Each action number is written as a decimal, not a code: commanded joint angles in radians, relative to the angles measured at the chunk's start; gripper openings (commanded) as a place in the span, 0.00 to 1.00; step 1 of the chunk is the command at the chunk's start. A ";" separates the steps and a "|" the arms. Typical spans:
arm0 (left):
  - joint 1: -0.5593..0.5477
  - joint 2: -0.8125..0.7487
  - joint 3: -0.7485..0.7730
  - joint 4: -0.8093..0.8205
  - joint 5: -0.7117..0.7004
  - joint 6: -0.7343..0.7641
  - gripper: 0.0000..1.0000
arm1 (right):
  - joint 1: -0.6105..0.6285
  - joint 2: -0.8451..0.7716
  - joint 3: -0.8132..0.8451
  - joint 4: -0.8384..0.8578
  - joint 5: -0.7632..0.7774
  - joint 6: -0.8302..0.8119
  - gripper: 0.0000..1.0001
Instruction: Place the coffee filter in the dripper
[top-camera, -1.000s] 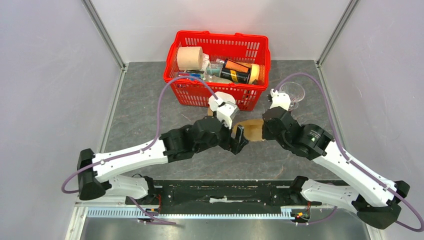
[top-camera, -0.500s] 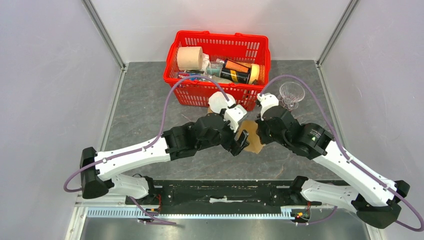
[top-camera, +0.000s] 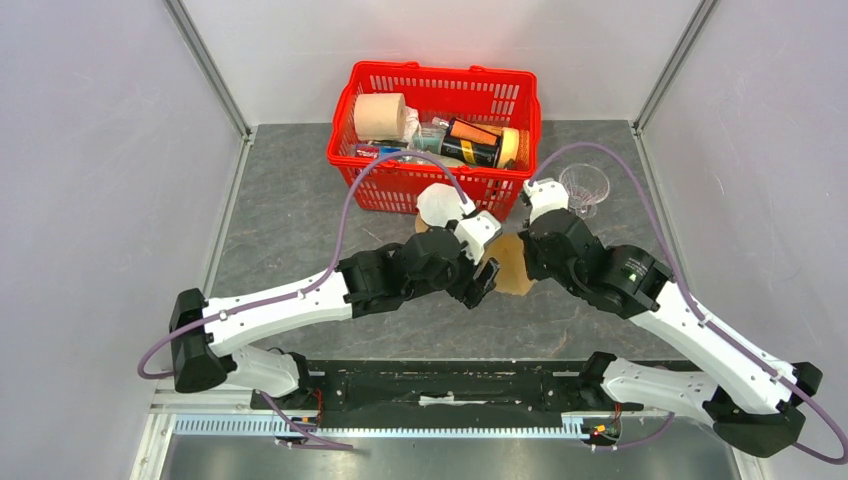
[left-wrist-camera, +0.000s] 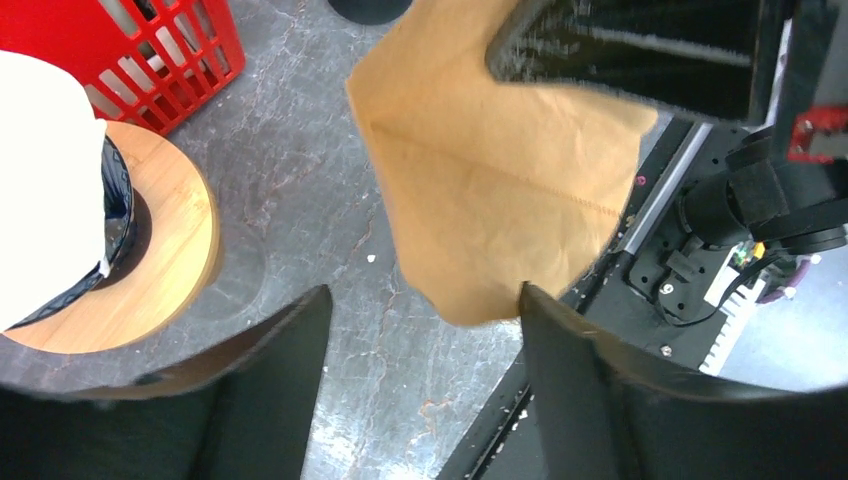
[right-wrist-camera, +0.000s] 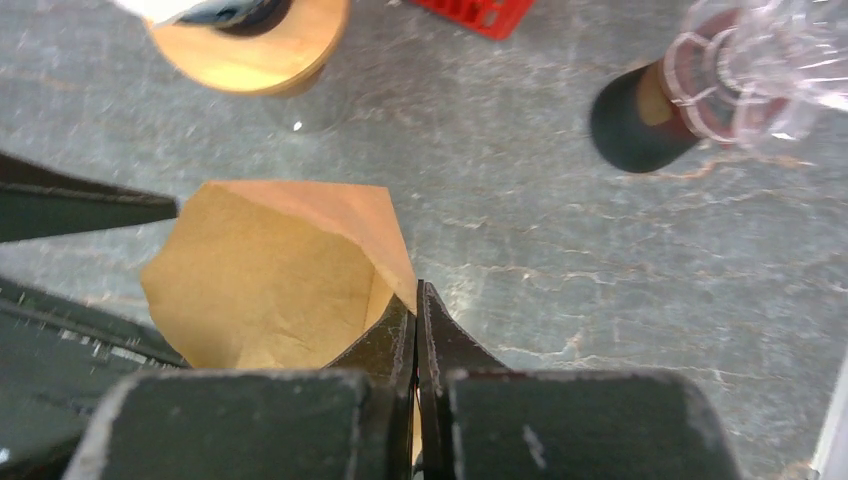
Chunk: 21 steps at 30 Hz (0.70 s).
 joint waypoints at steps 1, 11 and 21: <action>0.002 -0.073 0.009 0.040 0.003 -0.014 0.81 | -0.015 0.021 0.078 -0.007 0.248 0.049 0.00; 0.002 -0.275 -0.149 0.111 -0.028 -0.051 0.88 | -0.464 0.156 0.313 -0.014 0.110 -0.004 0.00; 0.021 -0.397 -0.270 0.040 -0.413 -0.109 1.00 | -0.809 0.409 0.477 -0.077 -0.207 -0.077 0.00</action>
